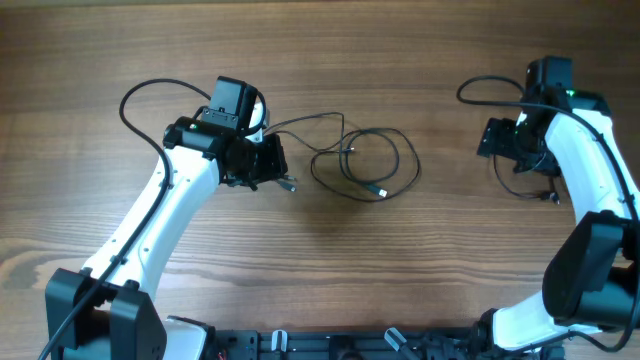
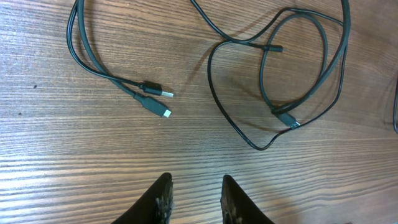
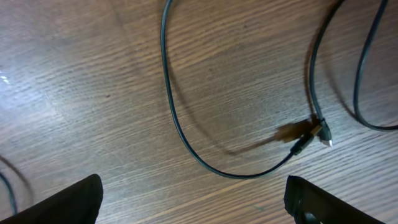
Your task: Untangle cables
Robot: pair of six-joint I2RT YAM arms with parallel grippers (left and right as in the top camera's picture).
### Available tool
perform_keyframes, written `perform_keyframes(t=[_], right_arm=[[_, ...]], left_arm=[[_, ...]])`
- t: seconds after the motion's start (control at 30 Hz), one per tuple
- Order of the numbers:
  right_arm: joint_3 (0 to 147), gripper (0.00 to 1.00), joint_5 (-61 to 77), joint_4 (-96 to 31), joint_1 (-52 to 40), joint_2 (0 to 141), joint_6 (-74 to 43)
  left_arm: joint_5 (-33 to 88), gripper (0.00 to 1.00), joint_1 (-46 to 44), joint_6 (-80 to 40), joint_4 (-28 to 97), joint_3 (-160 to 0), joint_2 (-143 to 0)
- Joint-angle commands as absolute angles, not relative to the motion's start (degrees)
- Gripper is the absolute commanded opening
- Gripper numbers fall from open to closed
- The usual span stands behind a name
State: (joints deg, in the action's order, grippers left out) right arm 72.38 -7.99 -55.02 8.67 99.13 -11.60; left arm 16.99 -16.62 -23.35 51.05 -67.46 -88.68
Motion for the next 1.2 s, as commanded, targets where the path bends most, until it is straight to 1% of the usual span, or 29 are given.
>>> perform_keyframes(t=[0.0,0.17,0.43,0.53,0.63,0.67,0.73,0.83,0.87,0.93,0.97,1.17], right_arm=[[68.18,0.96,-9.04,-51.94,8.91,99.98,-10.63],[63.11,0.95,-3.36,-44.38,8.91,99.98,-10.5],[57.87,0.92,-3.18,-36.8,8.91,99.98,-8.91],[56.34,0.88,-3.2,-35.97,8.91,99.98,-8.97],[55.35,0.75,-3.2,-36.03,8.91,99.98,-9.15],[55.35,0.6,-3.2,-36.03,8.91,99.98,-9.13],[55.4,0.43,-3.18,-36.01,8.91,99.96,-9.17],[56.45,0.25,-2.66,-36.49,8.91,99.96,-9.65],[57.39,0.16,-2.0,-37.19,8.91,99.85,-9.58],[59.92,0.07,-1.45,-39.57,8.91,99.39,-9.54],[61.71,0.05,-1.45,-41.12,8.97,98.96,-9.5],[77.93,0.04,-1.69,-49.67,11.46,98.02,-9.21]], left_arm=[[16.64,0.28,-16.88,-22.72,51.09,-67.35,-89.06],[16.64,0.33,-16.88,-22.94,51.09,-67.35,-89.06],[16.67,0.35,-16.91,-24.88,51.37,-67.35,-89.06],[16.69,0.36,-16.88,-24.88,51.46,-67.35,-89.06],[16.64,0.38,-16.88,-24.84,51.59,-67.35,-89.06],[16.64,0.38,-16.88,-24.84,51.53,-67.35,-89.06],[16.64,0.38,-16.88,-24.84,51.53,-67.35,-89.06],[16.64,0.38,-16.88,-24.84,51.57,-67.35,-89.06],[16.64,0.38,-16.88,-24.84,51.55,-67.35,-89.06],[16.6,0.38,-16.88,-24.82,51.33,-67.35,-89.06],[16.6,0.38,-16.88,-24.82,51.27,-67.35,-89.06],[16.62,0.36,-16.88,-24.82,51.31,-67.35,-89.06]])
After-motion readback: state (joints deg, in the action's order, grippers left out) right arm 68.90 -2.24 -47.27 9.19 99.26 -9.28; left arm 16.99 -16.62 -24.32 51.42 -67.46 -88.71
